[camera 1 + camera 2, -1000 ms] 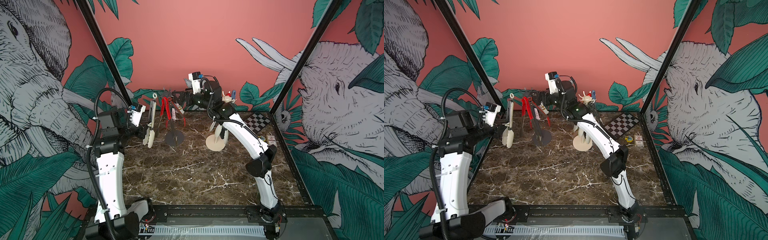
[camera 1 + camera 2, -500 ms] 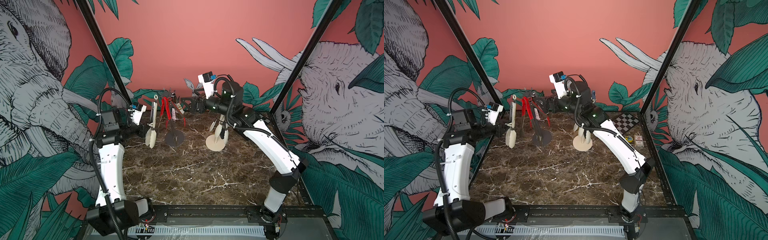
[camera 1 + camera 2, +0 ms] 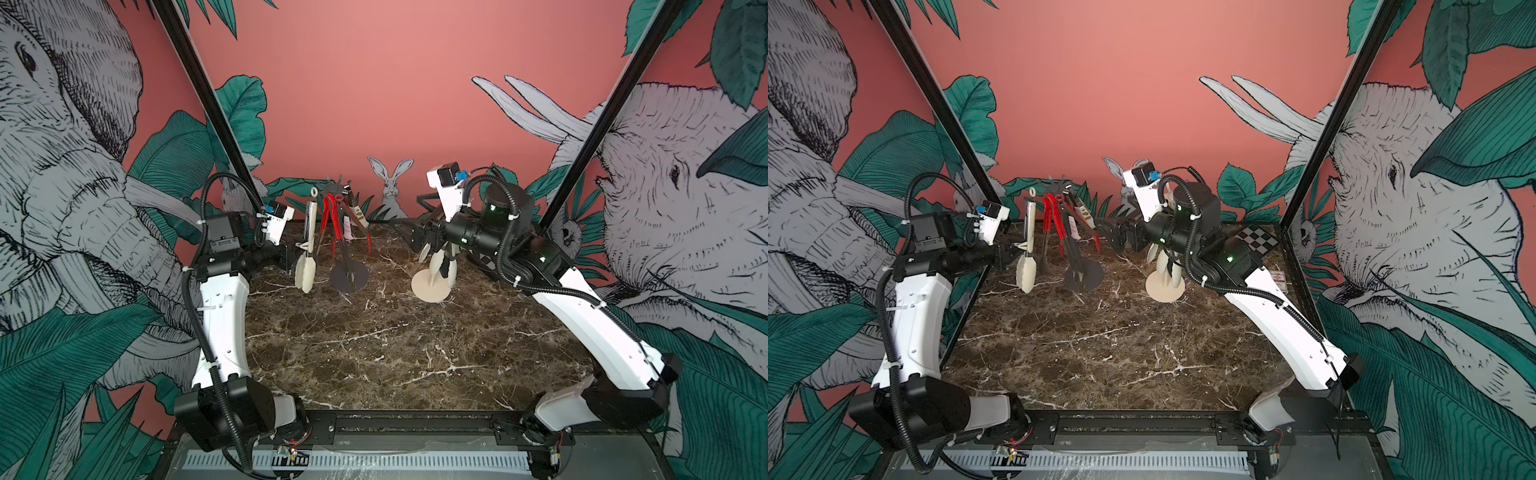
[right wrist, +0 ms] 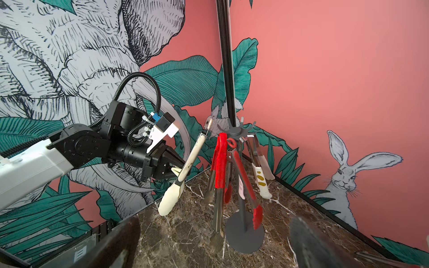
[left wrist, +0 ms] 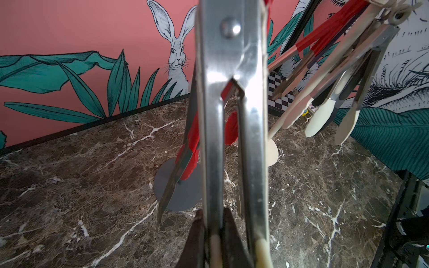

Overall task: Hang food tongs on kitchen utensil racks
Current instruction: Hang the food tongs on the rack.

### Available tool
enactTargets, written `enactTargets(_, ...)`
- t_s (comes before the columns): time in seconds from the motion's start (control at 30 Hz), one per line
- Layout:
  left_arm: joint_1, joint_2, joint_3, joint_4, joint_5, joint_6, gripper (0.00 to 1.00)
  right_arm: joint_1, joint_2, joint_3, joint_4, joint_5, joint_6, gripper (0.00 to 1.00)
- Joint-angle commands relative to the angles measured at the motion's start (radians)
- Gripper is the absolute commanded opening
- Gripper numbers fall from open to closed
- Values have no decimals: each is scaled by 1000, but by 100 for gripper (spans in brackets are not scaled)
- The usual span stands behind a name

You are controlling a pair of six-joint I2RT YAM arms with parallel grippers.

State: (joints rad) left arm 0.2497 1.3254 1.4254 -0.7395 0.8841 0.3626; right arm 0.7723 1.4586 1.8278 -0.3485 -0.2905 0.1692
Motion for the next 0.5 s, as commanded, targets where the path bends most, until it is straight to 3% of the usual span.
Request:
enactTargets(0.0, 5, 5, 41, 2, 53, 15, 0, 7, -33, -25, 4, 27, -25, 99)
enactTargets(0.47, 6, 54, 62, 7, 97, 9, 0, 7, -83, -77, 3, 56, -26, 99)
